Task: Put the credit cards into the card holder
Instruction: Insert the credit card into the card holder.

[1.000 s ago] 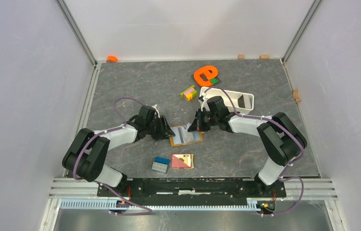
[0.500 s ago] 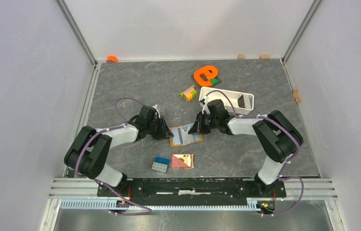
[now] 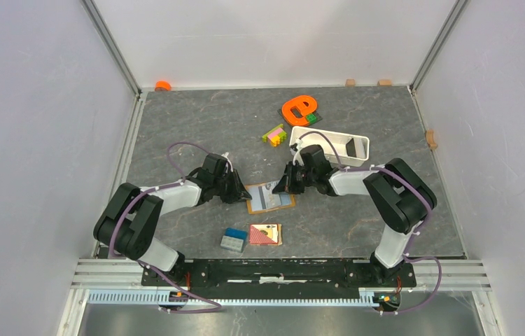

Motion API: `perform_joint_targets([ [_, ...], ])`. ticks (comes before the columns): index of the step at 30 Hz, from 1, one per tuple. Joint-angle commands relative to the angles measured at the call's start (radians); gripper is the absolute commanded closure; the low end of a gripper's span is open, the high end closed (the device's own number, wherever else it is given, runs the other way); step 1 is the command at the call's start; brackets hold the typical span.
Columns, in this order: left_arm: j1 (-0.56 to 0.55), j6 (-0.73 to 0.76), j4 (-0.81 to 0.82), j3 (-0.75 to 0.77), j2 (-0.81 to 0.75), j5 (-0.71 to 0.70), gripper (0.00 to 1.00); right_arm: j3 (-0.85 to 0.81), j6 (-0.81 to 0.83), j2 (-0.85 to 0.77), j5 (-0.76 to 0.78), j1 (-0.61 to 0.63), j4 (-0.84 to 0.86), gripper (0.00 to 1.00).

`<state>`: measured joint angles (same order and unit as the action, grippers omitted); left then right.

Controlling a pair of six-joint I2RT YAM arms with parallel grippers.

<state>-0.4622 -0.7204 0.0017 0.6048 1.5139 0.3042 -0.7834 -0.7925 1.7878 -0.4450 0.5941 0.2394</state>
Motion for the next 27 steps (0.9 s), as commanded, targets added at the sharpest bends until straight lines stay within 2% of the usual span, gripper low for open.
perform_joint_targets([
  [1, -0.006, 0.022, -0.048, 0.004, 0.031, -0.042, 0.75, -0.020, 0.033, 0.050, 0.093, 0.012, -0.037, 1.00],
  [14, -0.006, 0.027, -0.052, 0.007, 0.030, -0.039, 0.78, 0.006, 0.002, 0.074, 0.095, 0.043, 0.028, 1.00],
  [21, -0.006, 0.028, -0.056, 0.008, 0.026, -0.040, 0.78, -0.063, 0.058, 0.094, 0.122, 0.044, -0.049, 1.00],
  [27, -0.006, 0.027, -0.060, 0.010, 0.023, -0.040, 0.79, -0.013, 0.056, 0.078, 0.117, 0.052, -0.072, 1.00],
])
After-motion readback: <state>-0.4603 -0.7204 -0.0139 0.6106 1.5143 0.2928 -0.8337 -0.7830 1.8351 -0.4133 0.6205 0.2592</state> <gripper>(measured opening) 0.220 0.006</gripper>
